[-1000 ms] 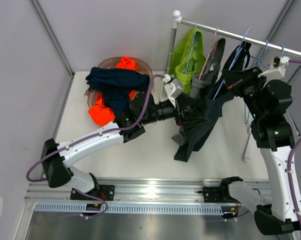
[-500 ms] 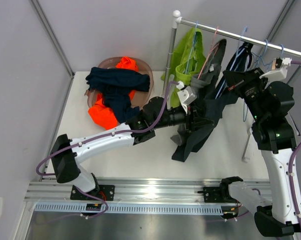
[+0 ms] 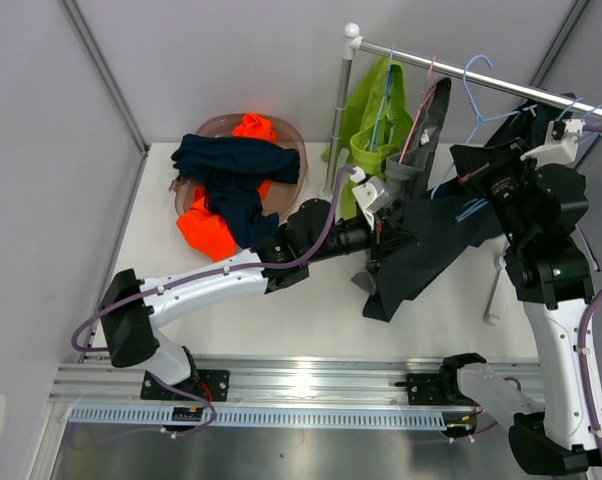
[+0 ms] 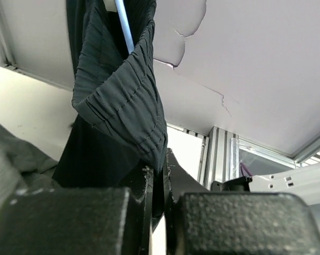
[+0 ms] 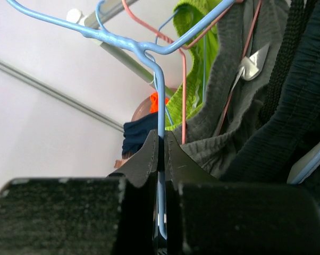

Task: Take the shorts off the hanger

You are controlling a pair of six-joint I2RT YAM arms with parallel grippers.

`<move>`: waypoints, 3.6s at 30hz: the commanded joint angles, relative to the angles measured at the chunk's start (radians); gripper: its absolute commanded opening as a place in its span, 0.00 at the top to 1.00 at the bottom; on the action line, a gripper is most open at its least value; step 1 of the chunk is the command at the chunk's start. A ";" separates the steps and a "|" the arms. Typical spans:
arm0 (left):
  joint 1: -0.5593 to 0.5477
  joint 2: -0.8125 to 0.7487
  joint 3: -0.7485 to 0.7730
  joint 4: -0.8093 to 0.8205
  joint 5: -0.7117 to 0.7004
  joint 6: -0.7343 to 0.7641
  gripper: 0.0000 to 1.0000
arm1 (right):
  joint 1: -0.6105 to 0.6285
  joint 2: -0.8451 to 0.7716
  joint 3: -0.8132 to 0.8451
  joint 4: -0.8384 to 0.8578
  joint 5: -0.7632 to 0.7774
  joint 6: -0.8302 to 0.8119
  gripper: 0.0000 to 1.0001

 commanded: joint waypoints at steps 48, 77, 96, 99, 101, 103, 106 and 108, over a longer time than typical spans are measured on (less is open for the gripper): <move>-0.069 0.141 0.122 -0.276 -0.449 0.000 1.00 | 0.002 -0.090 0.154 0.047 -0.418 0.370 1.00; -0.023 -0.160 0.087 -0.421 -0.781 0.045 1.00 | 0.004 -0.337 -0.173 0.135 -0.499 0.993 1.00; -0.054 -0.712 -0.121 -0.838 -0.952 -0.060 1.00 | -0.228 -0.005 -0.053 0.407 -0.528 0.685 1.00; -0.054 -0.752 -0.076 -0.895 -0.971 -0.046 1.00 | -0.307 0.054 -0.068 0.499 -0.555 0.720 1.00; -0.054 -0.775 -0.067 -0.915 -0.983 -0.037 1.00 | -0.352 0.097 -0.076 0.527 -0.574 0.742 1.00; -0.054 -0.786 -0.058 -0.921 -1.001 -0.026 1.00 | -0.386 0.126 -0.107 0.579 -0.584 0.772 1.00; -0.052 -0.786 -0.035 -0.920 -1.011 -0.009 1.00 | -0.406 0.140 -0.153 0.618 -0.592 0.785 1.00; -0.054 -0.774 -0.002 -0.905 -1.020 0.009 1.00 | -0.412 0.140 -0.183 0.632 -0.592 0.780 1.00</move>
